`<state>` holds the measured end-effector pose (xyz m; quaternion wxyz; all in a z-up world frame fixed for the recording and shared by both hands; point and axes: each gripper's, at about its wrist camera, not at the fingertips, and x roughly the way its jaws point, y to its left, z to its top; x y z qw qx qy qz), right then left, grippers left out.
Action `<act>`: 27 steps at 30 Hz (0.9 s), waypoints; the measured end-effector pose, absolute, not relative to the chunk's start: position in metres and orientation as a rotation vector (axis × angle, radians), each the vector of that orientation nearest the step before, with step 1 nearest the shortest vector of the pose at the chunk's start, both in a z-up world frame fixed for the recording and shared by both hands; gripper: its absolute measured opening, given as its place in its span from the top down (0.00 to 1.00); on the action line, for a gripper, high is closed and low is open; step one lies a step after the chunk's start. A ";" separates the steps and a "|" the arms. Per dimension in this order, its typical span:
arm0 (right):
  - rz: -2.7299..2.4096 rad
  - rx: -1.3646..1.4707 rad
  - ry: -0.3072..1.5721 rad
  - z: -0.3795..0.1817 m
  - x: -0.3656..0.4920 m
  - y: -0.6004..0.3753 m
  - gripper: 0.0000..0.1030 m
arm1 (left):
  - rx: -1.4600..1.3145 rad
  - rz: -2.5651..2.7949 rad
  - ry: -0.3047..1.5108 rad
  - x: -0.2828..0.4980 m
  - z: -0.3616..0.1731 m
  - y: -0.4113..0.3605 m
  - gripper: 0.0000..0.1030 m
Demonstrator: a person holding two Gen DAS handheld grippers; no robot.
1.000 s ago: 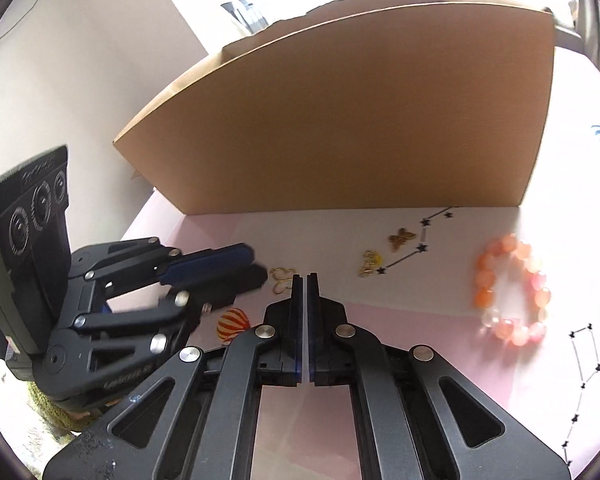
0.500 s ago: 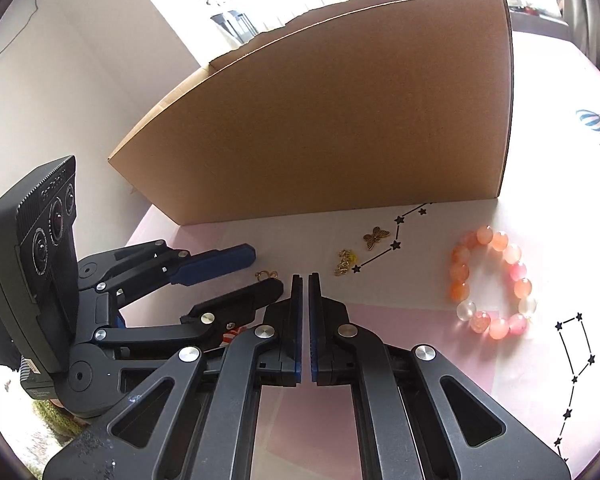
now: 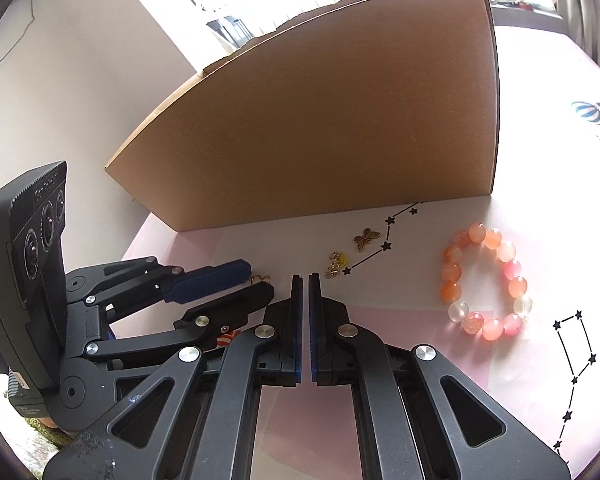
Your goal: Organize jewelry
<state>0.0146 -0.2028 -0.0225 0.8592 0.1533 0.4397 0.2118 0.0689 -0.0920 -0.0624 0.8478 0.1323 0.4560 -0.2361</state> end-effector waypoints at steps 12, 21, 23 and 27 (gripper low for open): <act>0.447 0.322 0.909 -0.016 0.009 -0.209 0.97 | 0.273 -0.487 0.996 0.073 -0.061 -0.094 0.84; 0.433 0.312 0.897 -0.011 0.008 -0.213 0.97 | 0.256 -0.499 0.983 0.069 -0.063 -0.087 0.96; 0.429 0.305 0.894 -0.010 0.008 -0.214 0.97 | 0.247 -0.504 0.985 0.070 -0.063 -0.083 0.98; 0.426 0.300 0.894 -0.009 0.007 -0.214 0.97 | 0.240 -0.512 0.987 0.069 -0.062 -0.081 0.97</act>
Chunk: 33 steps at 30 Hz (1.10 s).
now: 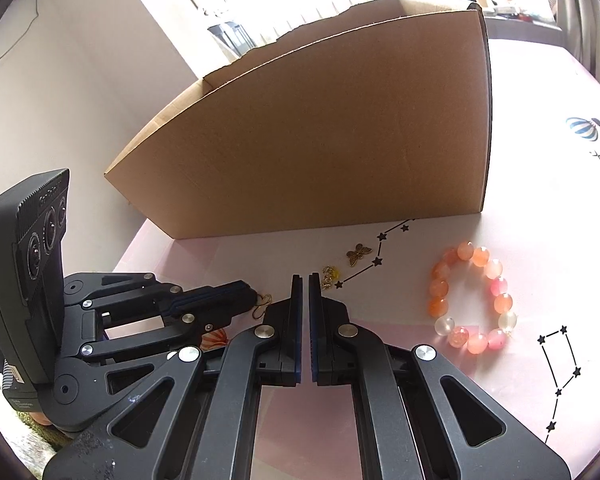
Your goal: Organize jewelry
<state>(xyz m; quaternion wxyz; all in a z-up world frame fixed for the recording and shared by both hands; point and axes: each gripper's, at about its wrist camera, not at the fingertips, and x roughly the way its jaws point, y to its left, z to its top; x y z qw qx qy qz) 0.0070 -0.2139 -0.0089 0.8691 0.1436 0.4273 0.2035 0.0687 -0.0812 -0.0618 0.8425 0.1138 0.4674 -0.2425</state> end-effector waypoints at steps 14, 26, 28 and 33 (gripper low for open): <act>0.456 0.296 0.877 -0.007 0.007 -0.214 0.97 | 0.106 -0.572 1.112 0.073 -0.051 -0.070 0.79; 0.395 0.237 0.802 0.004 -0.018 -0.239 0.97 | 0.160 -0.504 1.177 0.080 -0.050 -0.083 0.79; 0.394 0.227 0.804 0.002 -0.022 -0.239 0.97 | 0.210 -0.491 1.162 0.079 -0.049 -0.090 0.79; 0.391 0.211 0.809 -0.003 -0.039 -0.256 0.97 | 0.298 -0.455 1.145 0.076 -0.048 -0.103 0.80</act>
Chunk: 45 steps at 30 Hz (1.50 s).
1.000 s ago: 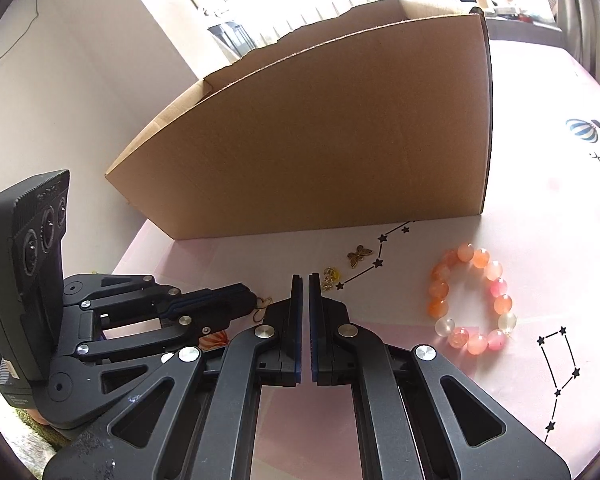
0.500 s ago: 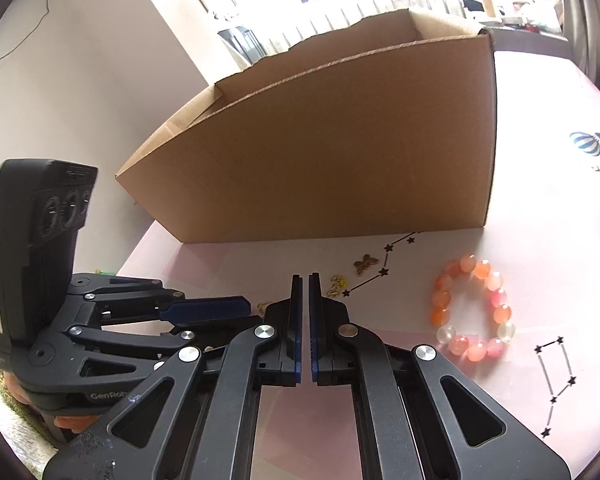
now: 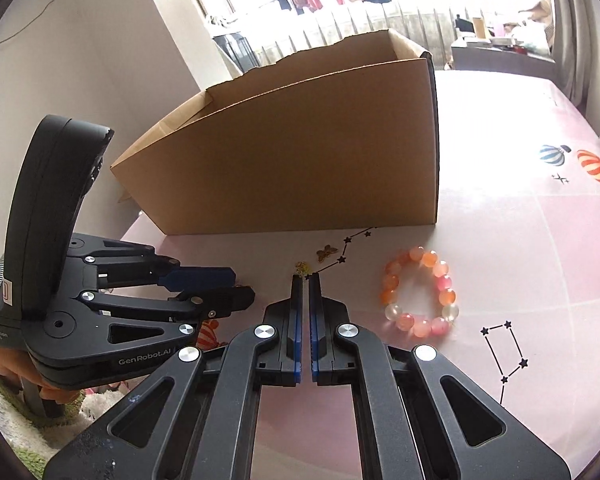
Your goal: Organize jewelry
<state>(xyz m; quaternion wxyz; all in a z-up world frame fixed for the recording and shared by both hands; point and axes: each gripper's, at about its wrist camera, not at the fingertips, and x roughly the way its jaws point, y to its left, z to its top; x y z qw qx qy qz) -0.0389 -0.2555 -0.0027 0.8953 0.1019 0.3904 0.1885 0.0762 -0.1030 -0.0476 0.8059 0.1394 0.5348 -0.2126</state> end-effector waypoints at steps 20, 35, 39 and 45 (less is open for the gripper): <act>0.361 0.215 0.793 -0.004 -0.048 -0.262 0.97 | 0.314 -0.459 1.114 0.074 -0.050 -0.107 0.81; 0.398 0.111 0.807 0.000 -0.024 -0.218 0.85 | 0.260 -0.458 1.018 0.069 -0.043 -0.083 0.81; 0.390 0.056 0.830 -0.006 -0.014 -0.206 0.85 | 0.236 -0.458 1.000 0.070 -0.043 -0.075 0.81; 0.356 -0.033 0.864 -0.012 -0.003 -0.191 0.87 | 0.222 -0.479 0.972 0.070 -0.044 -0.070 0.81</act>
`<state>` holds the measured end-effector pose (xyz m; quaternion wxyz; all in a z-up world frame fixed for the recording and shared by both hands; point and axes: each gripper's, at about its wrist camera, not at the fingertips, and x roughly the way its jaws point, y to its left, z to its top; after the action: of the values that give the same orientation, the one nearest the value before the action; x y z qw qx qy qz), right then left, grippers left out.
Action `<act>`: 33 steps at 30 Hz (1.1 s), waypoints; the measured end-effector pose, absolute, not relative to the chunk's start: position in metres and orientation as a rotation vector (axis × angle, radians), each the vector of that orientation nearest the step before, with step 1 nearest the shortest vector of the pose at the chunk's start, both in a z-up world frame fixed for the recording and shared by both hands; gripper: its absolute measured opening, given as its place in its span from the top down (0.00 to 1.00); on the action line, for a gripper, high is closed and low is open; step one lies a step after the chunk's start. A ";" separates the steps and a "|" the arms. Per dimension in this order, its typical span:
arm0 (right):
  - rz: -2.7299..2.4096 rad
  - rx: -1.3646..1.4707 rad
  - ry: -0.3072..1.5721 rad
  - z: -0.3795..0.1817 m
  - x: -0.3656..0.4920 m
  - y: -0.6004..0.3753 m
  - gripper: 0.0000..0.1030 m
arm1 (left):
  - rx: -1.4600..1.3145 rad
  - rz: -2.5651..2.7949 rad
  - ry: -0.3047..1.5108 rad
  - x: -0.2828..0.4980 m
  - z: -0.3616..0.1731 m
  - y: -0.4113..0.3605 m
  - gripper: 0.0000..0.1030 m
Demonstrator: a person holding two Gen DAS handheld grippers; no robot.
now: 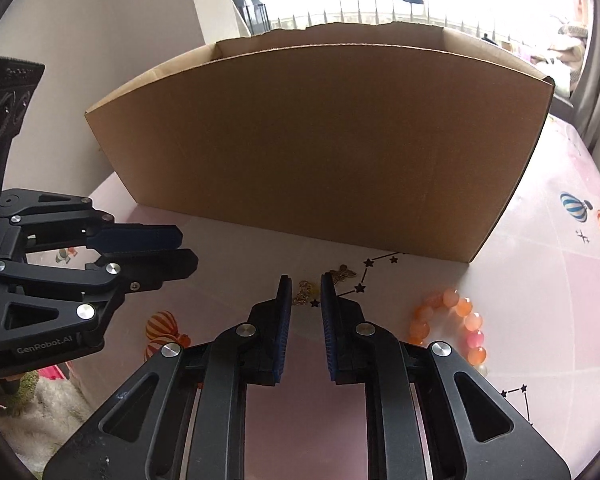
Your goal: Organize jewelry
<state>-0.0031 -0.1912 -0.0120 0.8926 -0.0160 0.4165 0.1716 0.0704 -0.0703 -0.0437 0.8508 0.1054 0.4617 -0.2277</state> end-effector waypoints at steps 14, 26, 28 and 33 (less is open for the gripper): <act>0.338 -0.093 0.862 -0.005 -0.006 -0.171 1.00 | 0.182 -0.501 0.926 0.060 -0.038 -0.056 0.81; 0.355 -0.003 0.734 0.054 -0.031 -0.196 1.00 | 0.141 -0.530 0.816 0.045 0.000 -0.048 0.81; 0.373 0.013 0.681 0.072 -0.032 -0.202 1.00 | 0.128 -0.554 0.777 0.043 0.016 -0.046 0.81; 0.425 0.030 0.562 0.107 -0.022 -0.208 1.00 | 0.099 -0.606 0.678 0.051 0.050 -0.045 0.81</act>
<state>-0.0220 -0.2082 0.1071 0.9385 0.0148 0.2753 0.2079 0.0511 -0.0451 0.0499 0.8972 0.0477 0.3275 -0.2925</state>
